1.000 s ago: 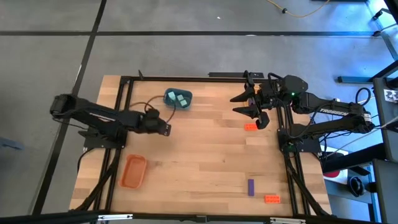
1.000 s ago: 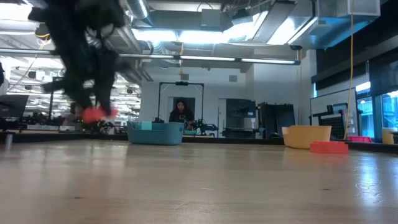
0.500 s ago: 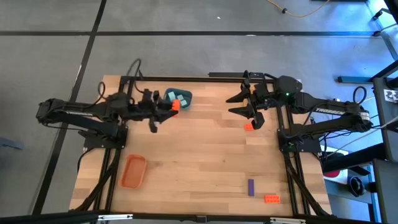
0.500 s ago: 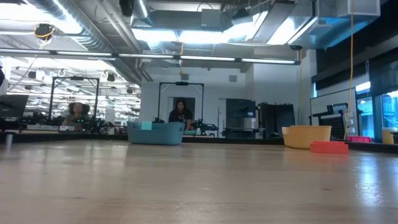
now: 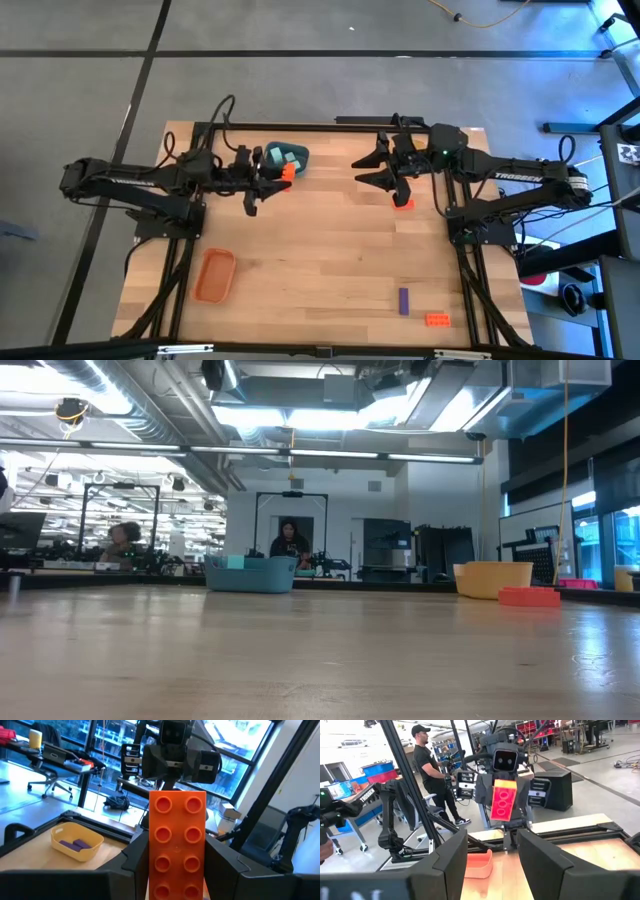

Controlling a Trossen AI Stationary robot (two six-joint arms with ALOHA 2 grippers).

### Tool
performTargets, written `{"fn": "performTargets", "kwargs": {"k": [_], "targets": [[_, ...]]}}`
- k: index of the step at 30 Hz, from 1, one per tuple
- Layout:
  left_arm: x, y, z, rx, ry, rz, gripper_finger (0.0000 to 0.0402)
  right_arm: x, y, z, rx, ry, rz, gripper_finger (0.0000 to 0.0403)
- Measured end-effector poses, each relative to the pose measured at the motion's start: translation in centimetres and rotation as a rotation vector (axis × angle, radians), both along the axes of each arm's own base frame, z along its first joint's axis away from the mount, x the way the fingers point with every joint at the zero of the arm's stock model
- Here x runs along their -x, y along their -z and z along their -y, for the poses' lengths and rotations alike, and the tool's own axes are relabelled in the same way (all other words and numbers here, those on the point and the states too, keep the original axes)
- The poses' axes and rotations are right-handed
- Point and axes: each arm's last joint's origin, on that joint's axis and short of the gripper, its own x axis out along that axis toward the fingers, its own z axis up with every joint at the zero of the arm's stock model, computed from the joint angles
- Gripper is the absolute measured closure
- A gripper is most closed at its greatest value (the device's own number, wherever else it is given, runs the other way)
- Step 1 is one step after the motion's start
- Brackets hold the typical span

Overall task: Sort & place blocks by color
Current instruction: Put the left orange game piece into the orange bin

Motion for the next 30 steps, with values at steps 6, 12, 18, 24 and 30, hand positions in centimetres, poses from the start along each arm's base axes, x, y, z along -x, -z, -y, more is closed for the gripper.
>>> {"fn": "performTargets", "kwargs": {"k": [6, 12, 18, 24, 30], "targets": [[0.02, -0.05, 0.05, -0.003, 0.017, 0.004, 0.0267, -0.07, -0.02, 0.01, 0.003, 0.000, 0.007, 0.0228], [0.03, -0.06, 0.06, -0.005, 0.019, 0.005, 0.0267, -0.05, -0.27, 0.01, 0.005, 0.000, 0.031, 0.0228], [0.03, -0.06, 0.06, -0.011, 0.018, 0.005, 0.0267, -0.05, -0.27, 0.01, 0.004, -0.001, 0.030, 0.0228], [0.03, -0.06, 0.06, -0.011, 0.018, 0.005, 0.0267, -0.05, -0.27, 0.00, 0.003, -0.002, 0.030, 0.0228], [0.03, -0.06, 0.06, -0.022, 0.016, 0.004, 0.0267, -0.05, -0.26, 0.00, 0.003, -0.002, 0.030, 0.0228]]}}
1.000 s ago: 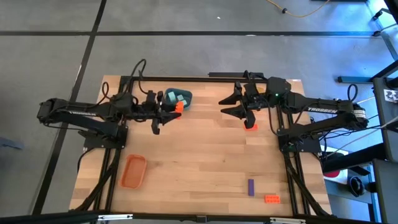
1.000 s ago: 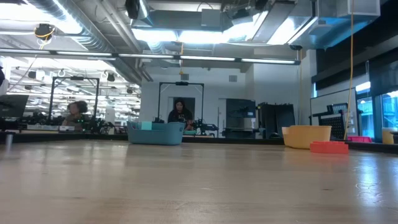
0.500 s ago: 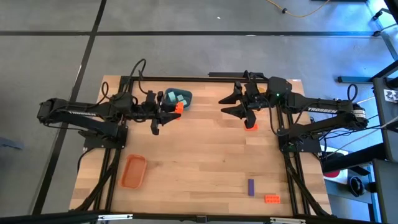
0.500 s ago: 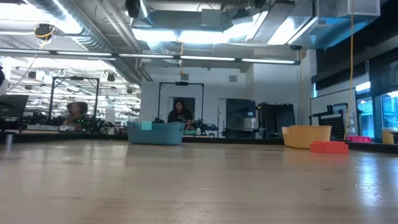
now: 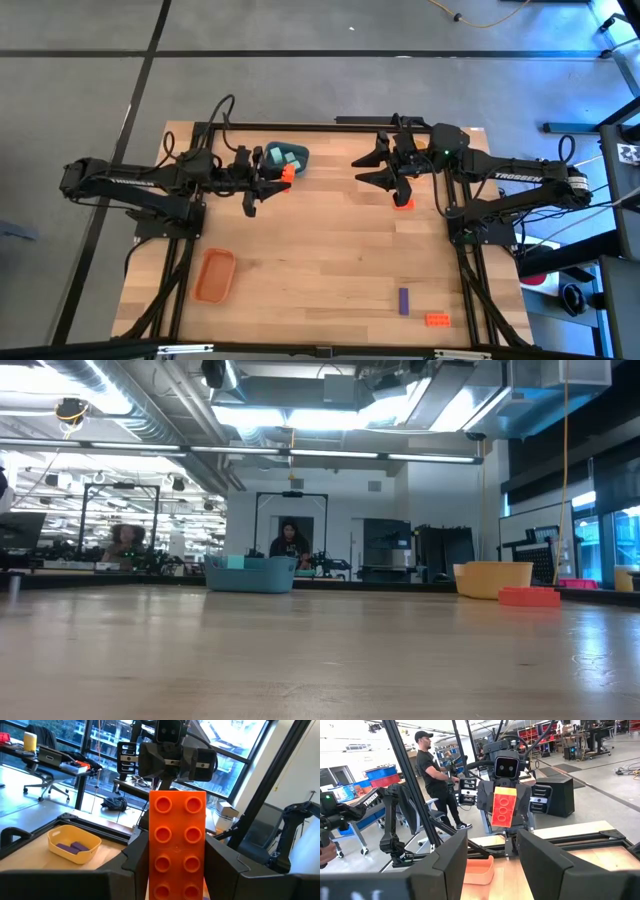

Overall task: Sort & place blocks by color
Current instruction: Put the left orange game piece into the orange bin

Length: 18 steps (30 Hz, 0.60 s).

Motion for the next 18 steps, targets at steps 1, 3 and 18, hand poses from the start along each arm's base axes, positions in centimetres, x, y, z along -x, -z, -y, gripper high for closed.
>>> {"fn": "performTargets", "kwargs": {"k": [1, 3, 18], "targets": [[0.0, 0.0, 0.0, -0.007, -0.001, 0.000, 0.0267, 0.0, 0.0, 0.0, 0.001, 0.000, 0.000, 0.0228], [0.0, 0.0, 0.0, -0.014, -0.002, -0.001, 0.0267, 0.0, 0.0, 0.0, 0.001, 0.000, 0.000, 0.0228], [0.0, 0.6, 2.0, 0.100, 0.235, -0.075, 0.0267, 0.0, 0.0, 0.0, -0.001, -0.001, 0.000, 0.0228]]}}
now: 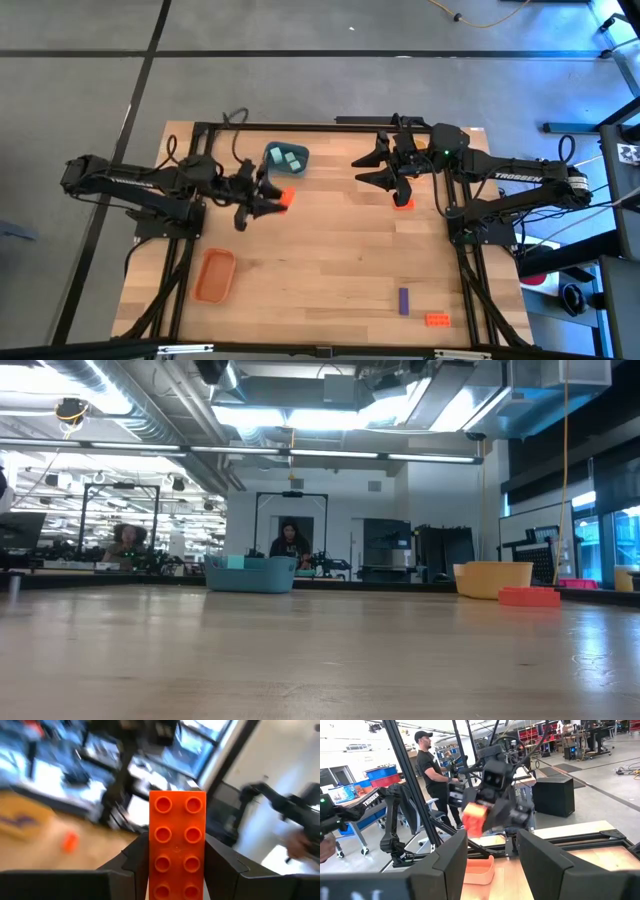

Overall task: Sort & place blocks by color
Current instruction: Put the left orange game piece into the orange bin

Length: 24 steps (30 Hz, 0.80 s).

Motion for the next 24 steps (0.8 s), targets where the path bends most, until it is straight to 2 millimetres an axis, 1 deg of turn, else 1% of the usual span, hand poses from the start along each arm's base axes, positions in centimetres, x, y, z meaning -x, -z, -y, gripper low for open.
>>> {"fn": "performTargets", "kwargs": {"k": [6, 10, 13, 15, 19, 21, 24], "targets": [[0.4, 1.4, 3.0, 0.137, 0.160, -0.180, 0.0267, 0.0, 0.0, 0.0, -0.026, -0.002, -0.005, 0.0228], [0.9, 1.7, 4.7, 0.182, 0.211, -0.235, 0.0267, 0.0, 0.0, 0.0, -0.022, -0.001, -0.005, 0.0228], [1.3, 2.2, 5.8, 0.239, 0.251, -0.323, 0.0267, 0.0, 0.0, 0.0, -0.022, 0.000, -0.004, 0.0228], [1.9, 2.3, 6.6, 0.258, 0.274, -0.432, 0.0267, 0.0, 0.0, 0.0, -0.021, -0.001, -0.004, 0.0228], [3.5, 2.6, 8.3, 0.212, 0.306, -0.722, 0.0267, 0.0, 0.0, 0.0, -0.019, -0.005, -0.005, 0.0228], [4.3, 3.3, 9.2, 0.181, 0.311, -0.875, 0.0267, 0.0, 0.0, 0.0, -0.019, -0.005, -0.005, 0.0228], [5.4, 4.3, 10.7, 0.160, 0.331, -1.032, 0.0267, 0.0, 0.1, 0.0, -0.020, -0.005, -0.012, 0.0228]]}}
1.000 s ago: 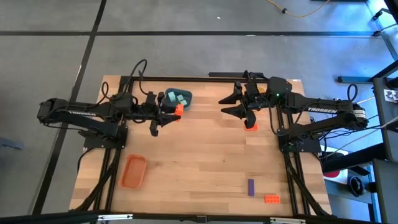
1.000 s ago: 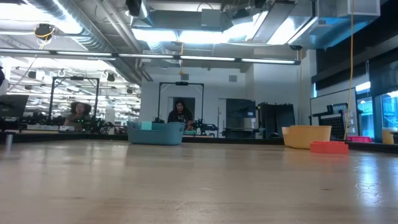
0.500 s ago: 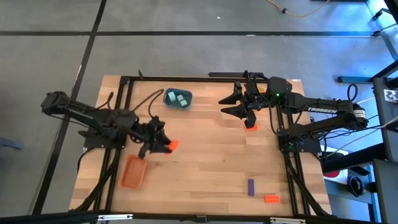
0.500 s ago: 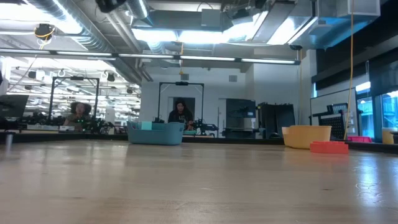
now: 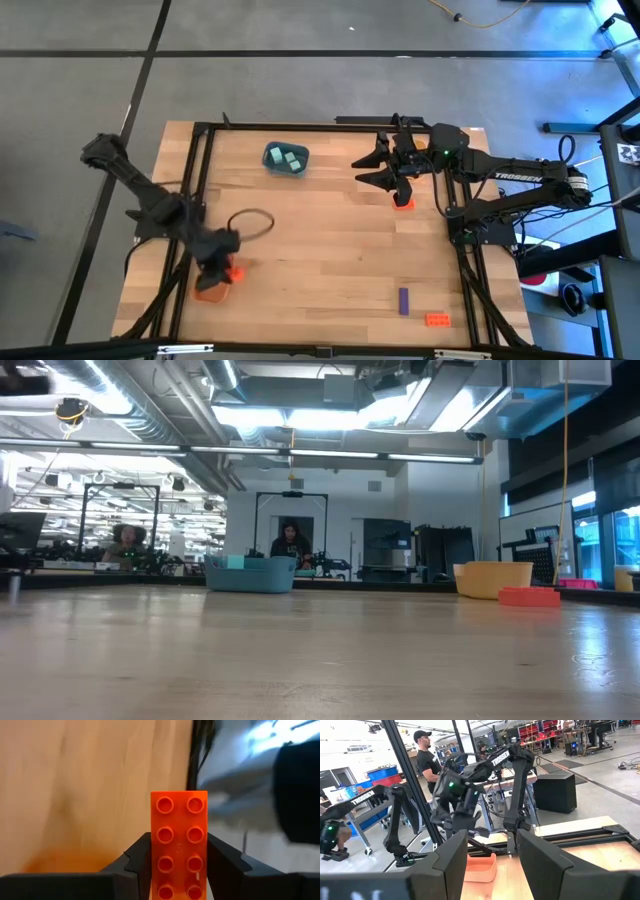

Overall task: Sort & place blocks by color
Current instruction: Put the left orange game piece into the orange bin

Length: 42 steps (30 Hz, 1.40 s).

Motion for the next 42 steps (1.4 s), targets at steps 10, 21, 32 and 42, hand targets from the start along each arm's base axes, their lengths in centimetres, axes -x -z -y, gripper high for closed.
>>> {"fn": "performTargets", "kwargs": {"k": [10, 21, 32, 42], "targets": [[1.6, 6.5, 3.8, -0.183, 0.074, -0.259, 0.0267, 0.0, 0.5, 0.0, -0.033, -0.001, -0.054, 0.0228], [0.7, 9.6, 4.9, -0.320, 0.166, -0.337, 0.0267, 0.0, 0.5, 0.0, -0.034, 0.000, -0.057, 0.0228], [0.8, 9.4, 4.8, -0.339, 0.171, -0.307, 0.0267, 0.0, 0.5, 0.0, -0.039, -0.001, -0.057, 0.0228], [1.4, 9.4, 4.0, -0.425, 0.195, -0.346, 0.0263, 0.0, 0.5, 0.0, -0.038, 0.000, -0.056, 0.0228]]}}
